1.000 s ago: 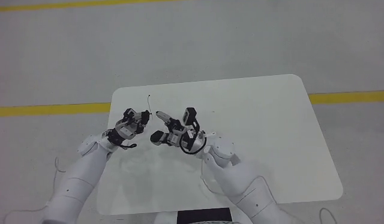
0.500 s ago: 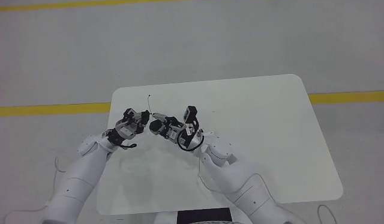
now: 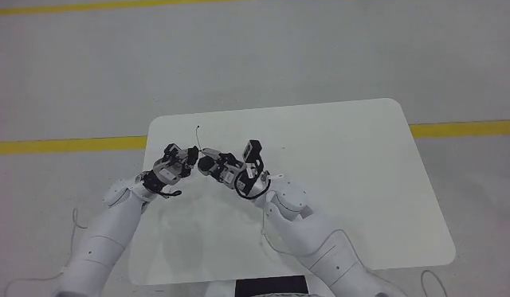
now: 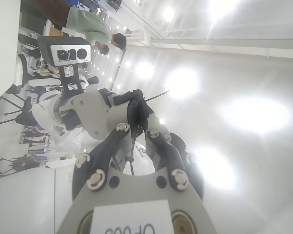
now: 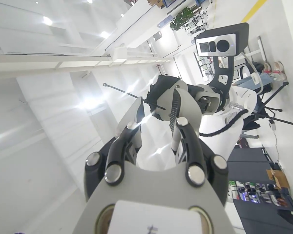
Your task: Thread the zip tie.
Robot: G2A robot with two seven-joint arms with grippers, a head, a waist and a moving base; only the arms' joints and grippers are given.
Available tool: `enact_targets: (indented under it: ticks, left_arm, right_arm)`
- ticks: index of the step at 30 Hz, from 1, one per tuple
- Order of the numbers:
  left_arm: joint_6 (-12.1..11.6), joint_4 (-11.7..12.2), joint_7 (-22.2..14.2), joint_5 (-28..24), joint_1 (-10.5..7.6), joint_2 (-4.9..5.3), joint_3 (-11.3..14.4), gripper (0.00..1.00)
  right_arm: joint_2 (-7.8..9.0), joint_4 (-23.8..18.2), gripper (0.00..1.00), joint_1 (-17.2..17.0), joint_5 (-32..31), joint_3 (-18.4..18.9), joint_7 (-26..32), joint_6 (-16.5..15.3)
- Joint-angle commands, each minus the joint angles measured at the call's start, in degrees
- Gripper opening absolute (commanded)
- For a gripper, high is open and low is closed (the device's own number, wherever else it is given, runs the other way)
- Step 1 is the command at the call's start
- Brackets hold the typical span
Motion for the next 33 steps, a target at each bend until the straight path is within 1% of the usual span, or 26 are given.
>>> enact_targets:
  ticks: [1, 4, 8, 11, 12, 13, 33]
  left_arm:
    - [0.0, 0.0, 0.0, 0.0, 0.0, 0.0, 0.0, 0.0]
    - [0.0, 0.0, 0.0, 0.0, 0.0, 0.0, 0.0, 0.0]
    - [0.0, 0.0, 0.0, 0.0, 0.0, 0.0, 0.0, 0.0]
    - [0.0, 0.0, 0.0, 0.0, 0.0, 0.0, 0.0, 0.0]
    - [0.0, 0.0, 0.0, 0.0, 0.0, 0.0, 0.0, 0.0]
    - [0.0, 0.0, 0.0, 0.0, 0.0, 0.0, 0.0, 0.0]
    - [0.0, 0.0, 0.0, 0.0, 0.0, 0.0, 0.0, 0.0]
  right_arm:
    - [0.0, 0.1, 0.19, 0.0, 0.2, -0.1, -0.3, -0.3]
    - [0.02, 0.2, 0.15, 0.1, 0.5, -0.2, -0.6, -0.7]
    - [0.07, 0.3, 0.12, 0.2, 0.6, -0.4, -0.9, -0.9]
    - [0.14, 0.4, 0.06, 0.2, 0.6, -0.5, -1.2, -1.2]
    - [0.16, 0.4, 0.02, 0.2, 0.6, -0.5, -1.4, -1.3]
    - [0.19, 0.3, 0.0, 0.2, 0.6, -0.4, -1.5, -1.4]
    - [1.1, -0.7, 0.0, -0.4, -0.8, 0.3, -2.4, -2.4]
